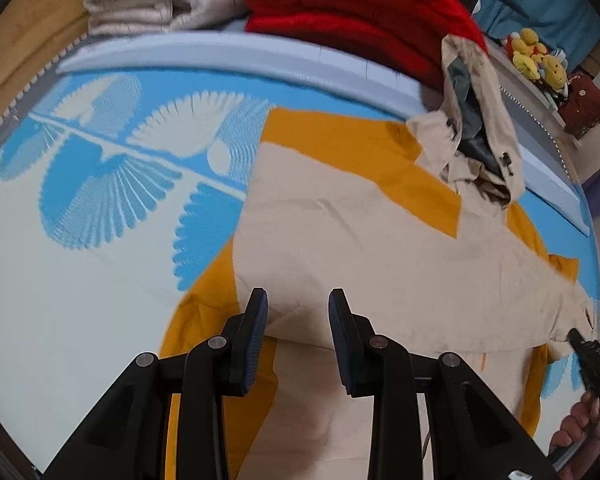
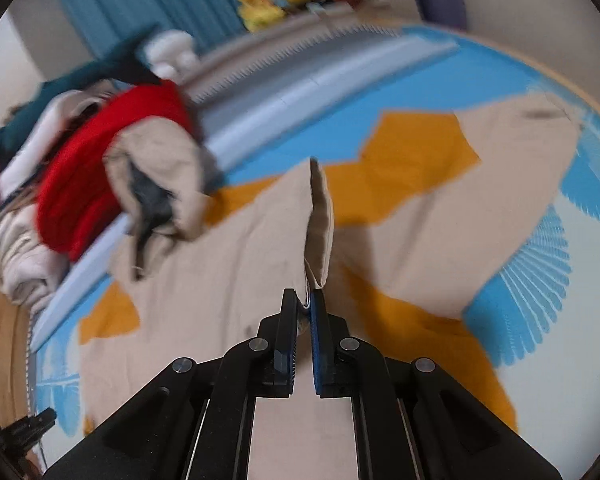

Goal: Fold large clothes
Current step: 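Move the right tool over to the other sleeve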

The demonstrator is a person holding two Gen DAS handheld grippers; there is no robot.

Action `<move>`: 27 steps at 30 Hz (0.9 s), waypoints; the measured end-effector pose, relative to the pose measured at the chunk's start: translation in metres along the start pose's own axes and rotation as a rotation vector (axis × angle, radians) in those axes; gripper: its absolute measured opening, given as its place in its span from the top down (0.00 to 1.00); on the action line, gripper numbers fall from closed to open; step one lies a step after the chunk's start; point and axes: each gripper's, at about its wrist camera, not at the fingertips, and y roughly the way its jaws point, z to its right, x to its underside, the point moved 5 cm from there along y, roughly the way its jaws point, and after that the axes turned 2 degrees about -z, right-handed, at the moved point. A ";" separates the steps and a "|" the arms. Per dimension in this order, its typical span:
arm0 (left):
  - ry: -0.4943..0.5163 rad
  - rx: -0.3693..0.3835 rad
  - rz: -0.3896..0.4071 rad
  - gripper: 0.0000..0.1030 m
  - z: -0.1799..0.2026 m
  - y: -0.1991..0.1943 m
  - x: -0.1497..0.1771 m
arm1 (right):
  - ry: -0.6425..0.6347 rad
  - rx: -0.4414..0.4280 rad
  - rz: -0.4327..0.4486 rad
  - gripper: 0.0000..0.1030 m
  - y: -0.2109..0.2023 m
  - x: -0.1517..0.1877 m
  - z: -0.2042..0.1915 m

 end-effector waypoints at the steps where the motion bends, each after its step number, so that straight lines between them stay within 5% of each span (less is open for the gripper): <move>1: -0.003 0.005 -0.010 0.72 0.000 0.004 0.001 | 0.036 0.011 -0.046 0.91 0.012 0.001 0.012; 6: -0.003 0.020 -0.071 0.72 0.000 0.033 0.009 | 0.088 0.058 -0.028 0.81 0.022 -0.005 0.034; 9: 0.002 -0.018 -0.120 0.72 -0.005 0.053 0.017 | 0.041 -0.014 -0.029 0.67 0.026 -0.009 0.029; 11: -0.006 -0.038 -0.176 0.72 -0.011 0.070 0.026 | 0.009 -0.062 -0.123 0.60 0.047 -0.001 0.024; 15: -0.037 -0.048 -0.222 0.72 -0.014 0.077 0.034 | 0.031 0.048 -0.303 0.60 0.087 0.024 0.045; 18: 0.037 -0.049 -0.141 0.72 0.003 0.061 0.029 | 0.084 0.040 -0.289 0.60 0.085 0.022 0.050; 21: 0.110 -0.058 -0.089 0.72 0.015 0.057 0.030 | -0.003 0.047 -0.198 0.60 0.072 0.010 0.033; 27: 0.064 -0.144 -0.186 0.71 -0.016 0.093 0.047 | 0.016 0.102 -0.283 0.58 0.087 0.025 0.050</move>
